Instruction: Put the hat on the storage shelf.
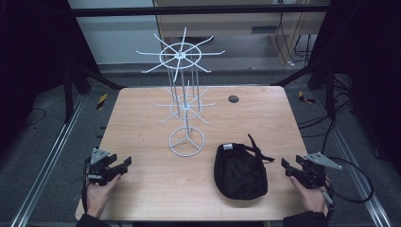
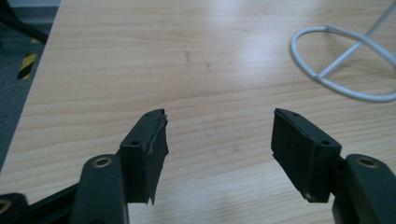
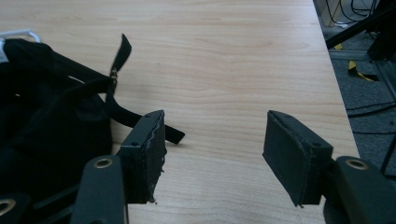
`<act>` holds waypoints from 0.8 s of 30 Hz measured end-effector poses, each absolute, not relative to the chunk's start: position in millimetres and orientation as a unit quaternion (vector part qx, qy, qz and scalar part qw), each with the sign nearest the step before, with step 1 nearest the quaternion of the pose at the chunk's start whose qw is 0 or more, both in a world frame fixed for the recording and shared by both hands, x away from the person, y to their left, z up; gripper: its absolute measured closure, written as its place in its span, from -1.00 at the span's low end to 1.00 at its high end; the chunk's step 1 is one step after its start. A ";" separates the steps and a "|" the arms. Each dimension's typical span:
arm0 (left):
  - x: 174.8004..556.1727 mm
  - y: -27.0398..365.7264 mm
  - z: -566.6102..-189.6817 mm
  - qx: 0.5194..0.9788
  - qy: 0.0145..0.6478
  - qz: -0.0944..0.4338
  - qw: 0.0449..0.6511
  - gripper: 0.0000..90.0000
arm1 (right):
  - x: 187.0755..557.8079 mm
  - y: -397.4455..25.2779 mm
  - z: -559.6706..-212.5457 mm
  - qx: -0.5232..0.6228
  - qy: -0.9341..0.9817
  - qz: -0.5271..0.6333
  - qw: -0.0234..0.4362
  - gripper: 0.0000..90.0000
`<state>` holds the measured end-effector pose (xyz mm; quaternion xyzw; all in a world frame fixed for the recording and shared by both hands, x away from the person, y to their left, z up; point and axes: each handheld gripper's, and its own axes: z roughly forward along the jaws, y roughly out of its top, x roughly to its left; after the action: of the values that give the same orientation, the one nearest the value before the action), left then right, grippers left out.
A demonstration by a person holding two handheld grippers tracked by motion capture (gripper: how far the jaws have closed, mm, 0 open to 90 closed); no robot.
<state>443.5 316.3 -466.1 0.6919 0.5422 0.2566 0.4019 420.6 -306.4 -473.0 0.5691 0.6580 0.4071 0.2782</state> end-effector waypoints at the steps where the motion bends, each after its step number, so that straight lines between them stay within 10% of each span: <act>1: 443.5 316.3 -466.1 0.692 0.542 0.257 0.402 -0.20 | 420.6 -306.4 -473.0 0.569 0.658 0.407 0.278 -0.14; 24: 432.5 240.5 -440.3 0.731 0.477 0.221 0.435 0.01 | 389.8 -273.4 -436.8 0.537 0.668 0.450 0.250 0.07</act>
<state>432.5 240.5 -440.3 0.7307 0.4768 0.2214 0.4355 389.8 -273.4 -436.8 0.5372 0.6680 0.4504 0.2497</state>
